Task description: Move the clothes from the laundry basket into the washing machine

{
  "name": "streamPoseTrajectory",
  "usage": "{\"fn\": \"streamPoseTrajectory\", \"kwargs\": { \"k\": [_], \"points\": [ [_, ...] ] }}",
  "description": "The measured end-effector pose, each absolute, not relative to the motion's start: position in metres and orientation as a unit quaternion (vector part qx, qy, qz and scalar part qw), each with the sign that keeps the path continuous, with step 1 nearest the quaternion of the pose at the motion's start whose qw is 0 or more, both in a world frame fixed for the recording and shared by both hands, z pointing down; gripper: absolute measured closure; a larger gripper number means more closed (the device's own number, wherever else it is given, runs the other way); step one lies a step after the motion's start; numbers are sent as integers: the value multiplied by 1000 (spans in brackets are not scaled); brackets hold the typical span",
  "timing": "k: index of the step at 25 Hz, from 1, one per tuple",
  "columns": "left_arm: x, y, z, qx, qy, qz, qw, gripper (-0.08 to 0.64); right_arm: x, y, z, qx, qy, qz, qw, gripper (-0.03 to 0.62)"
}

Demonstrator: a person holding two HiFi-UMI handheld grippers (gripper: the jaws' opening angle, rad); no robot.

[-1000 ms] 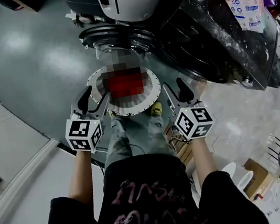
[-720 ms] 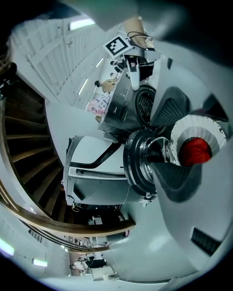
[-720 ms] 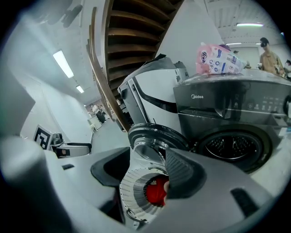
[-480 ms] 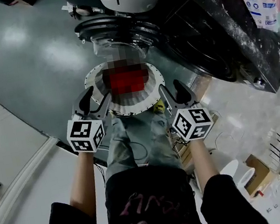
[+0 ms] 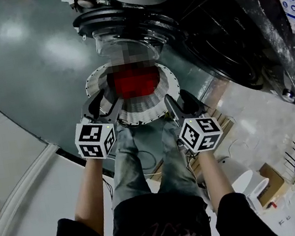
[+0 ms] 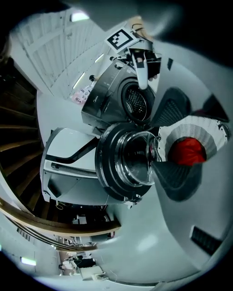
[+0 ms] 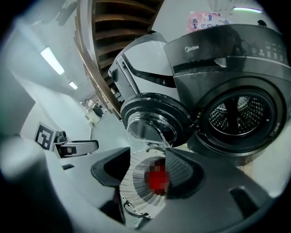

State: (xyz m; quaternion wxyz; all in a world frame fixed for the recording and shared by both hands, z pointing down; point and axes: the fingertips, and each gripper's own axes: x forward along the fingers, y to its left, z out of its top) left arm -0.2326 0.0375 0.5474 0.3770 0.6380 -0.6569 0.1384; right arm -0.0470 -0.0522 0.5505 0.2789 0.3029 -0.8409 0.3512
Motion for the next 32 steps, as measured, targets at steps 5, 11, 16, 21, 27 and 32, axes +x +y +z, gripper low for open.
{"fn": "streamPoseTrajectory", "kwargs": {
  "k": [5,11,16,21,27,32],
  "points": [
    [-231,37,588,632,-653,140,394,314,-55,-52,589,303,-834,361,287,348],
    [-229,35,644,626,-648,142,409,318,-58,-50,644,313,-819,378,298,348],
    [-229,29,698,625,-645,149,414,319,-56,-47,700,315,-808,383,318,348],
    [-227,30,749,619,-642,157,424,319,-58,-46,748,320,-801,386,327,348],
    [-228,25,804,618,-636,166,432,319,-70,-47,803,318,-796,384,344,347],
    [-229,14,850,620,-627,179,435,319,-76,-49,856,316,-787,382,368,344]
  ]
}}
